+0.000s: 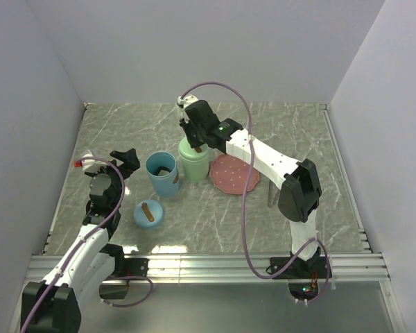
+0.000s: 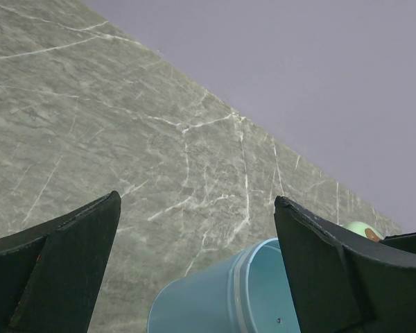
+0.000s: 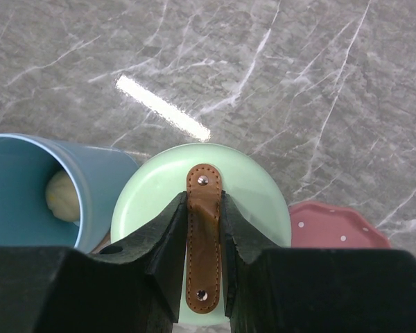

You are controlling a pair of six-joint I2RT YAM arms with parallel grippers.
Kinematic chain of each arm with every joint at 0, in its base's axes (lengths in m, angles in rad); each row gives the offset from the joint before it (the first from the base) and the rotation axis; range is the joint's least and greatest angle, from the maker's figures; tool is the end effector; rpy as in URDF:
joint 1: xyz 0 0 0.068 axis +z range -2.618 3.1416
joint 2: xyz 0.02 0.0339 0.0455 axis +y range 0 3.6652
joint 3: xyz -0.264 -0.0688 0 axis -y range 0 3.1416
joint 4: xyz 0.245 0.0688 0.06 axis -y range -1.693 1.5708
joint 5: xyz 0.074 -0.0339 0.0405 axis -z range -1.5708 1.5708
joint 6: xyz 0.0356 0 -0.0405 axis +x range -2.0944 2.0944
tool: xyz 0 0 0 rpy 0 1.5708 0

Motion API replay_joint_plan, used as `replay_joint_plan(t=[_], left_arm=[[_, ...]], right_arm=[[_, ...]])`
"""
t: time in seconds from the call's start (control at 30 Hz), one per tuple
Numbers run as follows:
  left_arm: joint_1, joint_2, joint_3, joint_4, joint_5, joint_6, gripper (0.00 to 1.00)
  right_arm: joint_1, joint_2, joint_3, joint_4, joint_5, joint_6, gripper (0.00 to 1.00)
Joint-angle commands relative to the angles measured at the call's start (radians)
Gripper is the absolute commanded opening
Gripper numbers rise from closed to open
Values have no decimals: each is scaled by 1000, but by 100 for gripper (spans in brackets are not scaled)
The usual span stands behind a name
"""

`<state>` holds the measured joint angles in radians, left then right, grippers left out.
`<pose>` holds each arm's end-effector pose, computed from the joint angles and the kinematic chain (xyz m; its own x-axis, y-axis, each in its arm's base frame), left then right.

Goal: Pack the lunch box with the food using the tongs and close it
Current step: Put the lid back on the lunch box

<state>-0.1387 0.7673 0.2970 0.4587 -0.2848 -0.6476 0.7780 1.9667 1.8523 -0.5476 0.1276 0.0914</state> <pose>0.1833 -0.0155 0.2380 0.0786 -0.5956 -0.7994 -0.1230 0.7900 -0.6006 0.3296 0.3184 0.3215 -0.4930 -0.3587 -0.7926 -0.5821 0.8131 -0.0059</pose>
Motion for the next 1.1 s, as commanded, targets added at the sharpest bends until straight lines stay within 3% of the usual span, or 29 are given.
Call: replay_joint_plan(t=[0.0, 0.4, 0.63, 0.73, 0.77, 0.87, 1.07], left_arm=[[2, -6, -6, 34, 19, 3, 100], [2, -3, -6, 40, 24, 3, 99], [2, -2, -7, 40, 26, 3, 99], [1, -5, -9, 40, 27, 3, 99], [2, -6, -9, 41, 27, 3, 100], [2, -8, -7, 40, 30, 3, 99], [2, -14, -10, 40, 29, 2, 99]], right_arm=[[-5, 8, 28, 8, -23, 13, 4], [10, -35, -70, 60, 13, 28, 4], [56, -49, -113, 54, 136, 44, 7], [69, -60, -143, 61, 178, 57, 14], [73, -63, -153, 63, 185, 65, 21], [83, -77, -183, 77, 214, 77, 30], [83, -101, -238, 101, 247, 113, 32]])
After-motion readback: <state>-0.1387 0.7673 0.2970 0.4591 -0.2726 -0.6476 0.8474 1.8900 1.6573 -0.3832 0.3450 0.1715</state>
